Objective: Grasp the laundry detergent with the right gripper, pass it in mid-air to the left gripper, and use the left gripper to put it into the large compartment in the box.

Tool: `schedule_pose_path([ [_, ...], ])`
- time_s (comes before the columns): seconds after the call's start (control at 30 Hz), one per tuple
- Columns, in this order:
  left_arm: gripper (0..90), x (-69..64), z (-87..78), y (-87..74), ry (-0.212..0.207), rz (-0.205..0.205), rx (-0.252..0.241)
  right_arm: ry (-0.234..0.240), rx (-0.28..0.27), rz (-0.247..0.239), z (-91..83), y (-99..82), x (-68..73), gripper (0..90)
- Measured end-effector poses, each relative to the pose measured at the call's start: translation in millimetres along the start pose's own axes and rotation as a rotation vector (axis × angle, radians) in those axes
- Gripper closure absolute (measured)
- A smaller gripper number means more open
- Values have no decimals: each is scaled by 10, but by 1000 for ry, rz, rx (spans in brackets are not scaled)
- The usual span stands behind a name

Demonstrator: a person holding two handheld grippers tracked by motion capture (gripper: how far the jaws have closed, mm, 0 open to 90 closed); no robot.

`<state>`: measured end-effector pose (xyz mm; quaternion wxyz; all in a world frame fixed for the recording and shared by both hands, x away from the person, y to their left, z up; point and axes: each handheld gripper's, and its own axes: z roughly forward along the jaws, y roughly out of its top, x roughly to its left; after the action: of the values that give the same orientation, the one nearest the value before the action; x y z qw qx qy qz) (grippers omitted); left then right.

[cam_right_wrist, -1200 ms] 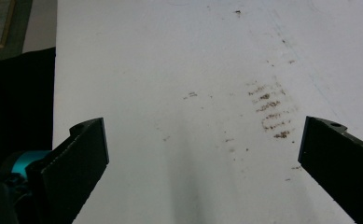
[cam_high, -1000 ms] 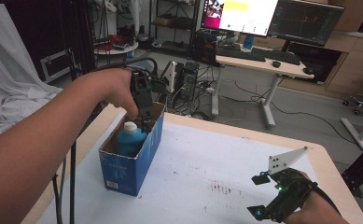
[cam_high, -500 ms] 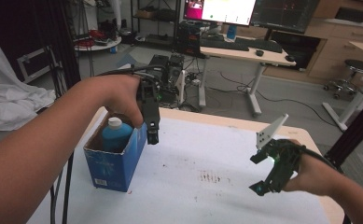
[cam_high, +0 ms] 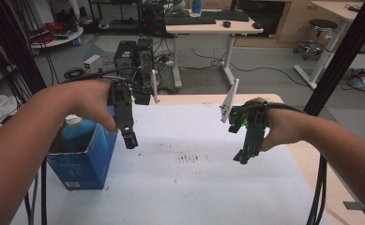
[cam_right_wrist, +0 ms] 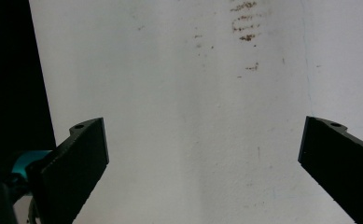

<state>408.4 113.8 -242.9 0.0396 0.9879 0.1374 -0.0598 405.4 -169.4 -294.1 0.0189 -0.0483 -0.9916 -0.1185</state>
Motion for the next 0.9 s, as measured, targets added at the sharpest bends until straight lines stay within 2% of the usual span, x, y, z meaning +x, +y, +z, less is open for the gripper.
schedule_pose_path([
  [0.27, 16, 0, 160, 101, -20, 54, 31, 11, 76, -33, 63, 30, 21, 9],
  [0.33, 16, -4, 201, 109, -28, 56, 36, 12, 85, -33, 80, 27, 27, 9],
  [0.6, 16, -10, 262, 141, -15, 68, 46, 15, 88, -38, 81, 23, 29, 9],
  [0.9, 16, -44, 297, 169, -18, 91, 48, 6, 107, -44, 64, 10, 14, 9],
])
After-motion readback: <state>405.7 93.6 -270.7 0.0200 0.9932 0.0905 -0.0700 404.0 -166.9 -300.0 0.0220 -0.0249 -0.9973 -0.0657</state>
